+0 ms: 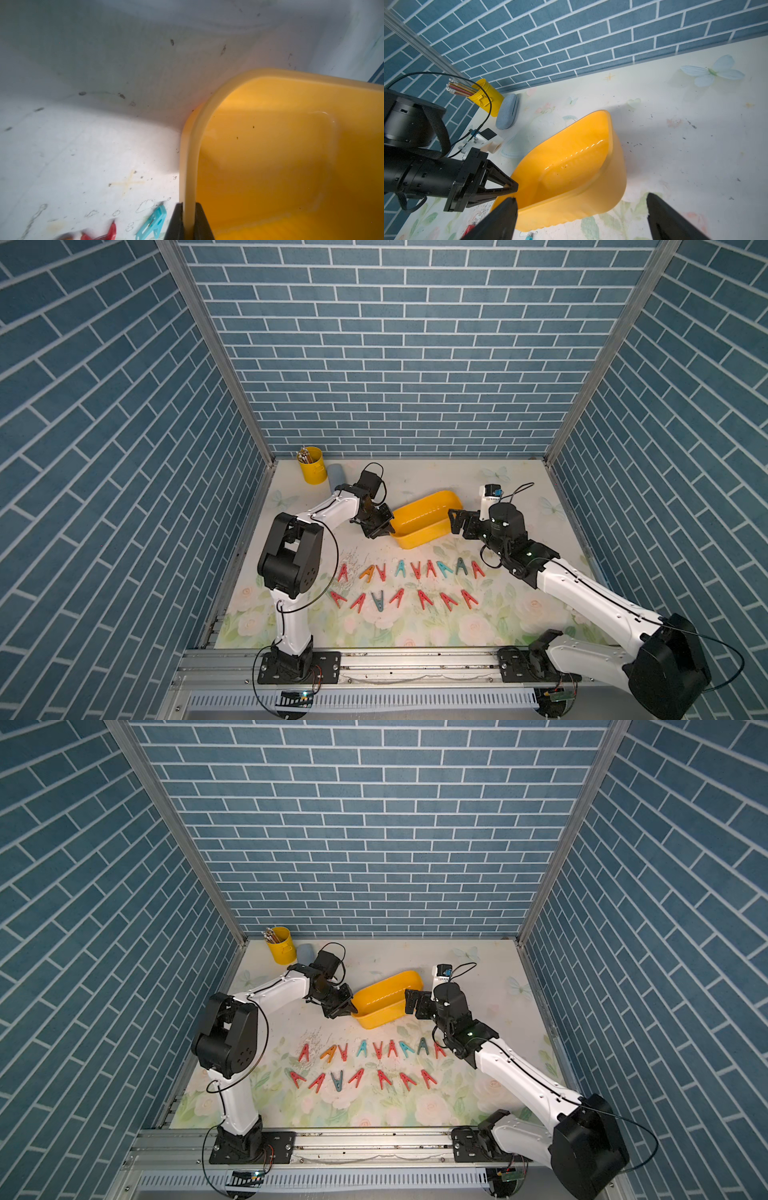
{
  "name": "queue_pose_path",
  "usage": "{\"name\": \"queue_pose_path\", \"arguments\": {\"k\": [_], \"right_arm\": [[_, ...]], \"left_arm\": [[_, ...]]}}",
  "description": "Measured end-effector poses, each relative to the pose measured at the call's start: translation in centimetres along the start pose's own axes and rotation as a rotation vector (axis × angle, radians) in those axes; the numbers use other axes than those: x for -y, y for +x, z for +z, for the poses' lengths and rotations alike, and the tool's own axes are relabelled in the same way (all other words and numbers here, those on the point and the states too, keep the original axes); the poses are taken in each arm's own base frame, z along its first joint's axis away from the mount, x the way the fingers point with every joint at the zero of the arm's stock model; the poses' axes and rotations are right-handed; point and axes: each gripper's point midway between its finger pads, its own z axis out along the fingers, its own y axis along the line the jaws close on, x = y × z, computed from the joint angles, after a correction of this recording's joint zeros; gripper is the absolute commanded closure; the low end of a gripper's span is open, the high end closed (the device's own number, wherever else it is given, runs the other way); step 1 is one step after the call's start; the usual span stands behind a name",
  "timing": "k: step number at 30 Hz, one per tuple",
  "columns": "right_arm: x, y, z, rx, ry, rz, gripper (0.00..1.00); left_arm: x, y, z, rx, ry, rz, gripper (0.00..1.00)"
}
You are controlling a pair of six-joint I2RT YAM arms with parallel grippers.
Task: Take the clothespins out of the storage box
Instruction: Adjust the storage box at the center of the board.
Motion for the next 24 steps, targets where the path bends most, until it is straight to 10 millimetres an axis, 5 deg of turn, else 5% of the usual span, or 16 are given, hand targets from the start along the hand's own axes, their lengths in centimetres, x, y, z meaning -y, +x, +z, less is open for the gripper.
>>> {"name": "queue_pose_path", "arguments": {"k": [9,18,24], "right_arm": [[0.1,0.0,0.0,0.003,0.005,0.014,0.01],[0.0,0.3,0.1,-0.011,-0.006,0.017,0.01],[-0.1,0.9,0.4,-0.033,-0.012,0.015,0.01]], "left_arm": [[0.6,-0.4,-0.1,0.013,0.02,-0.011,1.0],[-0.6,-4.9,-1.7,0.287,-0.182,0.208,1.0],[0.0,-5.9,-1.8,0.417,-0.289,0.379,1.0]]}}
